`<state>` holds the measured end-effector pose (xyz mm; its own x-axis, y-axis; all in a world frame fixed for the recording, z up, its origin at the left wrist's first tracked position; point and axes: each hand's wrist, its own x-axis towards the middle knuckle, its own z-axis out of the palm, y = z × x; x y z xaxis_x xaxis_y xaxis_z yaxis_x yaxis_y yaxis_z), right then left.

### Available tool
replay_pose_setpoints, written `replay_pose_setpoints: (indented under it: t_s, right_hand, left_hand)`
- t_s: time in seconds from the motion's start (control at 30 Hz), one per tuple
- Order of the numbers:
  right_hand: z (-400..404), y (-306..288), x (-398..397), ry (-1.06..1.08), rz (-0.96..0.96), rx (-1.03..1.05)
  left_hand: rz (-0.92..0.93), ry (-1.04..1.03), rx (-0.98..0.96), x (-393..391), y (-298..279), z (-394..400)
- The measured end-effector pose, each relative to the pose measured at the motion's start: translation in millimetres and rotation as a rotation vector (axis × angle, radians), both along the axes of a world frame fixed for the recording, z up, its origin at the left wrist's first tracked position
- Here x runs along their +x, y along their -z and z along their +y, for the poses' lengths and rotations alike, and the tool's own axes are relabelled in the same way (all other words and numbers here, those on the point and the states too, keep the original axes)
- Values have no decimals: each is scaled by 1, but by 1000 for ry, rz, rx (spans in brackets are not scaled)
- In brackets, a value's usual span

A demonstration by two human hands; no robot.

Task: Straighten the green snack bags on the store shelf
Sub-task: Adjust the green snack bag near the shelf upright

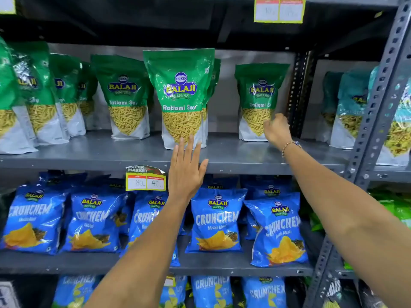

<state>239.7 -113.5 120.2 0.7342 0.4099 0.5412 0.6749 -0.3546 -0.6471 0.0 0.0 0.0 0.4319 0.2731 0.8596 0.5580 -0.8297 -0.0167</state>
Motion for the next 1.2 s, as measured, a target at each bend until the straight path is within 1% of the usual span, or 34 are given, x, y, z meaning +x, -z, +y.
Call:
replay_pose_setpoints:
  t_s: [0.07,0.1,0.17,0.3,0.4,0.5,0.6,0.73,0.9,0.97,1.03,1.13,1.2]
  right_hand:
    - [10,-2,7,-4,82,3]
    - [18,-1,12,-8,115,18]
    - [33,1,18,-22,146,31]
    - [50,3,30,-28,251,11]
    - [59,1,36,-11,290,3]
    - [69,0,41,-38,332,6]
    - [80,-1,41,-25,362,-30]
    - [93,-7,41,30,412,28]
    - [101,-5,35,160,403,137]
    - [100,-5,32,181,400,174]
    - [96,-5,31,172,409,207]
    - [92,-3,27,96,406,215]
    - [87,-2,21,105,408,216]
  left_hand:
    - [-39,-15,2,-1,3,1]
    - [-49,-20,34,-1,7,3]
    - [-50,-21,96,-1,14,8]
    - [-93,-27,132,4,13,13]
    - [-117,-41,161,6,15,14]
    - [-137,-63,187,9,17,17]
    - [-172,-74,216,12,19,21]
    - [-195,-85,239,13,20,23]
    - [-199,-104,247,14,19,21]
    - [-204,-109,255,14,19,21]
    - [-202,-111,258,14,20,21]
    - [-199,-104,256,13,19,21]
    - [-194,-105,248,12,19,20]
